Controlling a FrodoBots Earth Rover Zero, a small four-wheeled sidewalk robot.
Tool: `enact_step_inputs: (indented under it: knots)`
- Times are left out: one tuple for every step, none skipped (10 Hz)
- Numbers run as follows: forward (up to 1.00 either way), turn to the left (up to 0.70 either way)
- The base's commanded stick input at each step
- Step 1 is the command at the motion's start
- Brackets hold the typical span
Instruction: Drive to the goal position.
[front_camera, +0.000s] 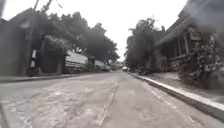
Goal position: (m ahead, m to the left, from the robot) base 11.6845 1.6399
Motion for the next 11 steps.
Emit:
enact_step_inputs:
  knots:
    - [0.7,-0.15]
    - [0.7,-0.26]
    - [0.7,-0.35]
    - [0.7,-0.35]
    - [0.7,-0.35]
    - [0.7,-0.35]
    - [0.7,-0.35]
    - [0.7,-0.35]
    - [0.7,-0.35]
    - [0.7,-0.35]
    - [0.7,-0.35]
